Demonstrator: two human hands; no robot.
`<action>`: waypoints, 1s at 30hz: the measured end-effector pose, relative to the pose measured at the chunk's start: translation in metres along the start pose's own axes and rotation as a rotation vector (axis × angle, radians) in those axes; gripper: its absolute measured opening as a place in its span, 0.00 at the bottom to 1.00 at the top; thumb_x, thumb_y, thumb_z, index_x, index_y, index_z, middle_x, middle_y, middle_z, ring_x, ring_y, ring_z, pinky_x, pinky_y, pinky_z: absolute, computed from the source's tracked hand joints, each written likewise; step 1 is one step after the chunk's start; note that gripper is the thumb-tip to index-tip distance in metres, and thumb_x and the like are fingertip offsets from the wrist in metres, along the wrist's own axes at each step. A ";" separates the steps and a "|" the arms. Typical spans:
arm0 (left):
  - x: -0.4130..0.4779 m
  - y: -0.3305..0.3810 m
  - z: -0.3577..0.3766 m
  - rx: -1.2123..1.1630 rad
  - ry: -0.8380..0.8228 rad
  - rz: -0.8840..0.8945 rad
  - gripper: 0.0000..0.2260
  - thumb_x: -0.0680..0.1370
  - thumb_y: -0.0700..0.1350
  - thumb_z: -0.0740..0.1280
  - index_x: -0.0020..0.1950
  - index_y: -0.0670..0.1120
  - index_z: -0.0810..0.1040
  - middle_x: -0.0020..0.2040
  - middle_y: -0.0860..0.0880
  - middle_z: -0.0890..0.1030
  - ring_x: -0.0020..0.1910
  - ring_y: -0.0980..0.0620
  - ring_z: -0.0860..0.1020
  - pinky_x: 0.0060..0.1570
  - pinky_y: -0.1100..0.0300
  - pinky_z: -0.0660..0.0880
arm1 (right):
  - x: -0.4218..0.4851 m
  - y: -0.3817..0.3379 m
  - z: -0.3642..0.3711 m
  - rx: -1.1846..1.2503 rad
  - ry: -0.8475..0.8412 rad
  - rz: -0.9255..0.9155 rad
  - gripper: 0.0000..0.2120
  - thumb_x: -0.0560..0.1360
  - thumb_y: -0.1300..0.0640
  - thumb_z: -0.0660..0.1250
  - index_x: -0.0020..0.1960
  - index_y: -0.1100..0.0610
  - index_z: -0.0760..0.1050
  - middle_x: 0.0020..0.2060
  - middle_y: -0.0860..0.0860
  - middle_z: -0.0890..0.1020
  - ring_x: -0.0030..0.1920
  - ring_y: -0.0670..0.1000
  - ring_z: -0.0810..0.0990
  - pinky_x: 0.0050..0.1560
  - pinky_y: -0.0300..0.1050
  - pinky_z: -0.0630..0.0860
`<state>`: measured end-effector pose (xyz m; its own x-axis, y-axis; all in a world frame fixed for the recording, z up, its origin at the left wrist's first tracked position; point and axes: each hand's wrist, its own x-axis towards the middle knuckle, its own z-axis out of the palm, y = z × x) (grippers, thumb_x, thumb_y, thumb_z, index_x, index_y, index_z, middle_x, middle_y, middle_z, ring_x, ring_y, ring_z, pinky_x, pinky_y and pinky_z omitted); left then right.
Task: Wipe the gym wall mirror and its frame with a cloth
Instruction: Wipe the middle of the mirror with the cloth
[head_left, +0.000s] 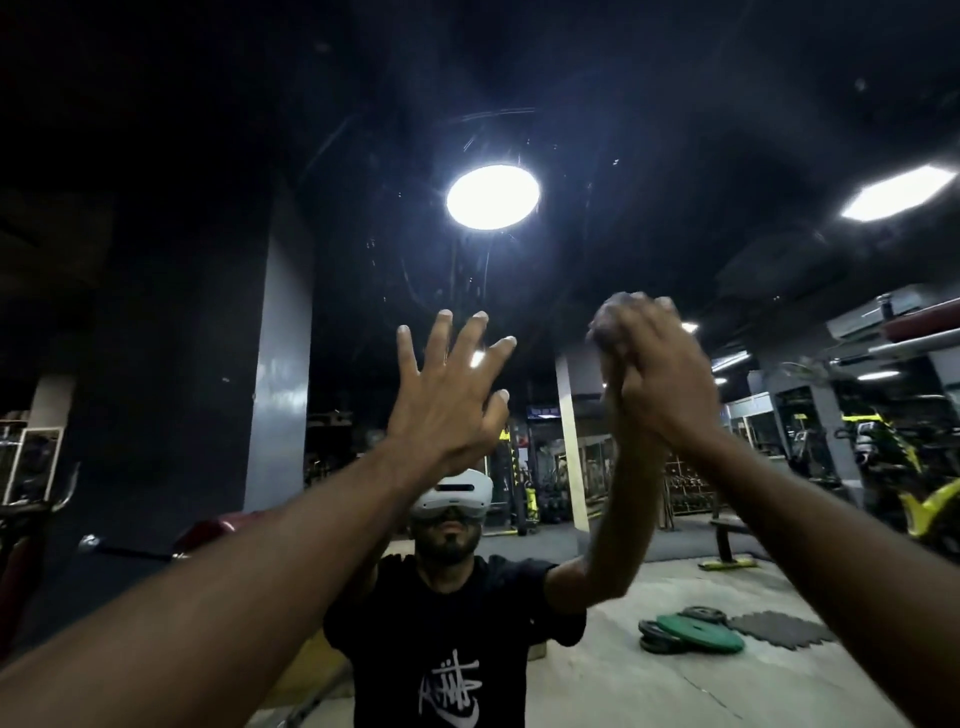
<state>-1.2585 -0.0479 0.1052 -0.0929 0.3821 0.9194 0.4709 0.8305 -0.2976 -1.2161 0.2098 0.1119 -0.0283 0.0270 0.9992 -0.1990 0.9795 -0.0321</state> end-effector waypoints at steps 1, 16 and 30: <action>0.000 0.003 -0.001 0.011 -0.004 -0.005 0.27 0.81 0.55 0.58 0.80 0.56 0.58 0.82 0.49 0.51 0.82 0.41 0.46 0.76 0.30 0.40 | 0.000 -0.004 0.002 -0.008 0.062 0.118 0.24 0.81 0.50 0.52 0.77 0.48 0.66 0.77 0.52 0.68 0.79 0.59 0.61 0.77 0.64 0.61; -0.005 0.049 0.021 0.003 0.009 -0.018 0.29 0.79 0.54 0.53 0.81 0.53 0.54 0.84 0.47 0.50 0.83 0.46 0.44 0.79 0.37 0.40 | -0.059 -0.003 0.005 0.038 0.021 -0.069 0.31 0.80 0.61 0.63 0.80 0.47 0.61 0.80 0.49 0.62 0.82 0.55 0.53 0.79 0.60 0.54; 0.075 0.087 0.016 0.050 -0.009 -0.142 0.29 0.84 0.56 0.53 0.83 0.53 0.47 0.84 0.49 0.47 0.83 0.47 0.44 0.77 0.32 0.42 | 0.001 0.065 -0.015 -0.027 -0.155 -0.590 0.32 0.79 0.58 0.67 0.80 0.48 0.61 0.80 0.50 0.62 0.81 0.56 0.55 0.77 0.56 0.55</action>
<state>-1.2384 0.0594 0.1438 -0.1634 0.2631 0.9508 0.4085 0.8953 -0.1776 -1.2143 0.2765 0.1114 -0.0635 -0.5487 0.8336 -0.1995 0.8254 0.5281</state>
